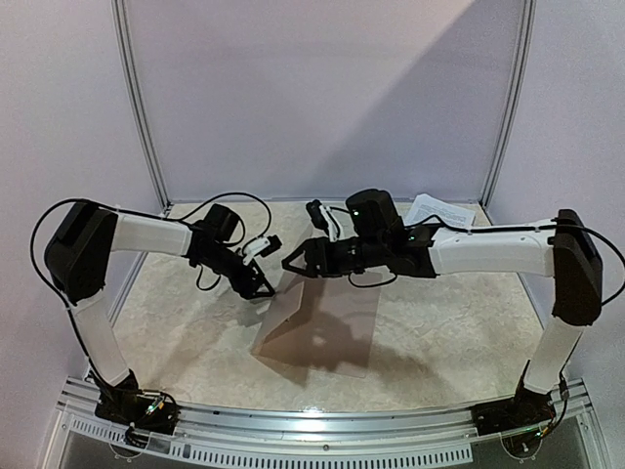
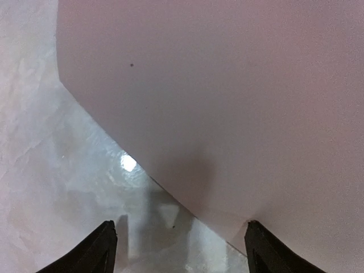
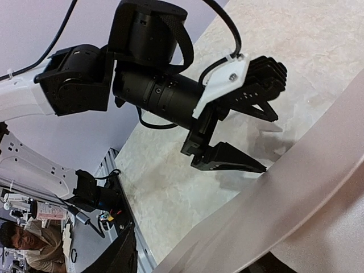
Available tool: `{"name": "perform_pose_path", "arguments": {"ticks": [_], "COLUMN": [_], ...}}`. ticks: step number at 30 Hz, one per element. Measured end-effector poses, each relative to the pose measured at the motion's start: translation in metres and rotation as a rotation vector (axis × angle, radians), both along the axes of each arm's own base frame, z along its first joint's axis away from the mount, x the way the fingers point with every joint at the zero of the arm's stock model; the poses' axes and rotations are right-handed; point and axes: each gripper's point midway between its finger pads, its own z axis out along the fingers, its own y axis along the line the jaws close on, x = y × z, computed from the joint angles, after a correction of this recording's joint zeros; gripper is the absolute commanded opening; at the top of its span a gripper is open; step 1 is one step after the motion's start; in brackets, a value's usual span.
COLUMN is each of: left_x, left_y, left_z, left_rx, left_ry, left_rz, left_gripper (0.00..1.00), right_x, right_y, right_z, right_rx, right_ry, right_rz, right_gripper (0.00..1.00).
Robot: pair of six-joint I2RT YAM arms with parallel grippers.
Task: Put the files into the folder
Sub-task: Open the folder at the center of the board.
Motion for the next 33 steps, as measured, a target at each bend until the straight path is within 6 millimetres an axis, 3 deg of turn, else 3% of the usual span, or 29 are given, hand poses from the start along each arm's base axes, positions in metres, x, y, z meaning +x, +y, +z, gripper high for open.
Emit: {"name": "perform_pose_path", "arguments": {"ticks": [3,7,10,14,19,26,32,33], "left_x": [0.009,0.026,0.033,0.028,0.015,0.004,-0.004,-0.002], "left_y": [0.020,0.051,0.067,0.069,0.060,0.047,0.055,0.060], "left_z": [0.006,0.017,0.013,-0.006,-0.017,-0.013,-0.007,-0.007], "left_rx": [-0.058,-0.135,-0.162,-0.188,-0.249,-0.347,-0.394,-0.403], "left_ry": [0.048,0.077,0.110,0.197,0.311,0.407,0.477,0.481], "left_rz": [0.053,0.135,0.180,0.202,0.191,0.147,0.160,0.172], "left_gripper": [0.82,0.81,0.79,0.80,0.79,0.79,0.86,0.91], "right_x": [0.008,0.015,0.003,-0.012,-0.014,0.007,0.022,0.025], "right_y": [0.019,0.059,0.087,0.111,0.123,0.124,0.124,0.124], "right_z": [-0.007,-0.014,-0.014,-0.004,0.009,0.017,0.026,0.026], "right_rx": [0.015,0.029,0.053,0.111,0.190,0.229,0.257,0.265], "right_ry": [-0.001,-0.031,-0.069,-0.120,-0.175,-0.231,-0.268,-0.268], "right_rz": [0.006,0.041,0.088,0.126,0.122,0.020,-0.048,-0.056], "right_gripper": [0.63,0.69,0.74,0.80,0.87,0.99,0.99,0.99]}}
